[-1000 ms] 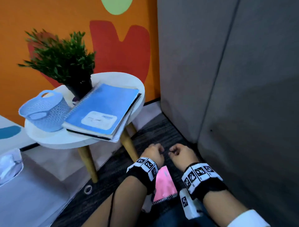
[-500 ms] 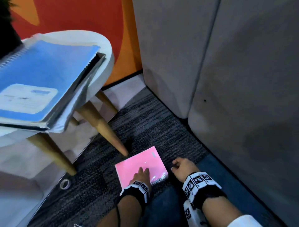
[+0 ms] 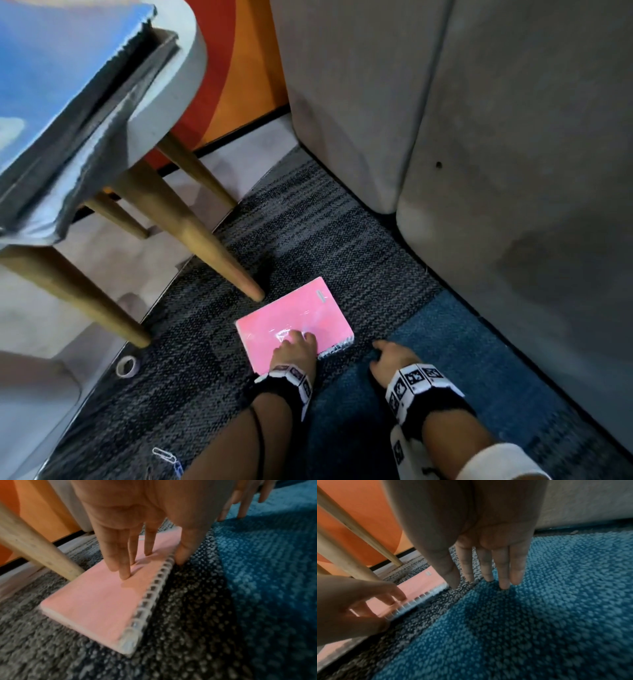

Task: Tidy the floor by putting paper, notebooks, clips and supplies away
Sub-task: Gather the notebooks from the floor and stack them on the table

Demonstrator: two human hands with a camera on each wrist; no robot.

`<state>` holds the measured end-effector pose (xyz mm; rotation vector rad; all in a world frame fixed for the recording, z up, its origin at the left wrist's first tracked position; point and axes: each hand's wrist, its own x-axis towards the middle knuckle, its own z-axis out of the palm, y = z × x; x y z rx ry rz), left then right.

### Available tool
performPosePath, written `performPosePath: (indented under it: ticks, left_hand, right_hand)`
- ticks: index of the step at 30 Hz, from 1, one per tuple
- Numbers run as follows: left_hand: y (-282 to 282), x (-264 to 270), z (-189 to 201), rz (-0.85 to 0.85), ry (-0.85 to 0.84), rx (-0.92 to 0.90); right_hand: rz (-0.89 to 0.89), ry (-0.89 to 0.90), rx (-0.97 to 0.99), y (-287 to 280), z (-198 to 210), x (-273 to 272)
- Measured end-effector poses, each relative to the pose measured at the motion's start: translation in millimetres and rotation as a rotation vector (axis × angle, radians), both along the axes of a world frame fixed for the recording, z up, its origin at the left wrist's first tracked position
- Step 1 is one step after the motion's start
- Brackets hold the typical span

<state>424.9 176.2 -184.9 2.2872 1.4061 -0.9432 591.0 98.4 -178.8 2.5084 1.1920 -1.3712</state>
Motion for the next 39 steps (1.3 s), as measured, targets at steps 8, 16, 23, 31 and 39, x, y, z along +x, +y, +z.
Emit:
performPosePath:
  ticks: [8, 16, 23, 31, 39]
  left_hand:
    - [5.7, 4.3, 42.6, 0.260, -0.351, 0.079]
    - [30.7, 14.7, 104.1, 0.556, -0.868, 0.214]
    - [35.6, 36.7, 187.3, 0.579, -1.304, 0.308]
    - [47.8, 27.4, 300.8, 0.806, -1.618, 0.341]
    - [37.4, -9.1, 392.6, 0.688, -1.410, 0.449]
  right_hand:
    - [-0.072, 0.069, 0.022, -9.1, 2.0, 9.0]
    - [-0.086, 0.039, 0.246, 9.9, 34.0, 3.3]
    - [-0.250, 0.131, 0.572, 52.5, 120.3, 15.6]
    - [-0.467, 0.524, 1.077, 71.9, 244.0, 18.2]
    - [-0.533, 0.726, 1.193, 103.9, 322.0, -11.4]
